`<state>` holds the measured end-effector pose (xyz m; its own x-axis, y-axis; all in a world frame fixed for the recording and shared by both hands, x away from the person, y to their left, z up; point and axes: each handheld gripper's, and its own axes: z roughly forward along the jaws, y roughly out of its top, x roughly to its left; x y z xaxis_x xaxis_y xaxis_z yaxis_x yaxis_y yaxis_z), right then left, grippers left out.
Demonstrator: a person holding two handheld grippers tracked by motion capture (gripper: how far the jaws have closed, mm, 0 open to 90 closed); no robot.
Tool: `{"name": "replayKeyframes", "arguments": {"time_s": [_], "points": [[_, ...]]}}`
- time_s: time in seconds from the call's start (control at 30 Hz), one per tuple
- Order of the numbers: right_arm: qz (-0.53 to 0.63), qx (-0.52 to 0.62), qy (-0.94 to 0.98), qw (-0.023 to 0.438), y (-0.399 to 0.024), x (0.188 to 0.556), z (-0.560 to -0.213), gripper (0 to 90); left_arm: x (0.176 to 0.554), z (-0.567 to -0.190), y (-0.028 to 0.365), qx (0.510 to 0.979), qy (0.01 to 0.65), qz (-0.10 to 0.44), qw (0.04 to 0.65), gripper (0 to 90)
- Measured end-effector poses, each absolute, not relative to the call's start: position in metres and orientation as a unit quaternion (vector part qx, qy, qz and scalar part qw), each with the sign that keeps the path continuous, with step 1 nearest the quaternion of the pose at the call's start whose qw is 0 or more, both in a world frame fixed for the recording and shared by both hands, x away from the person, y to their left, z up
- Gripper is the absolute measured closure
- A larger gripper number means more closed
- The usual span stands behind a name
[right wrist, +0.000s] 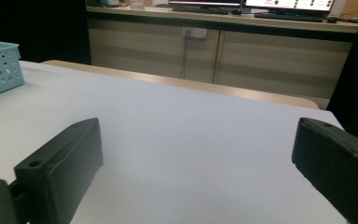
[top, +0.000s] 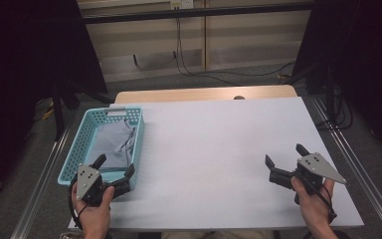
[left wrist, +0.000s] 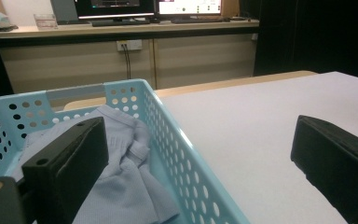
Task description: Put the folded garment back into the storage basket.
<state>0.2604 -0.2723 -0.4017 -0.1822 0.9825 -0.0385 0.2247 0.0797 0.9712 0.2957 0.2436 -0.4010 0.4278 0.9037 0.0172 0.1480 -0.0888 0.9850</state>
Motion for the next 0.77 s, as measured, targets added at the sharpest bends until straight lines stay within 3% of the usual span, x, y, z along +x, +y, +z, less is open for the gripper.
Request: {"name": "replayKeyframes", "arguments": {"time_s": [0.17,0.33,0.77], "points": [[0.473,0.498,0.589,0.425,-0.28,0.249,-0.405,2.1,0.294,-0.403,0.239,0.656,0.404,0.334,0.543,4.0],[0.463,0.508,0.594,0.417,-0.282,0.245,-0.416,2.1,0.288,-0.406,0.241,0.64,0.42,0.345,0.544,4.0],[0.478,0.493,0.6,0.41,-0.274,0.241,-0.419,2.2,0.288,-0.408,0.246,0.65,0.415,0.341,0.538,2.4]]}}
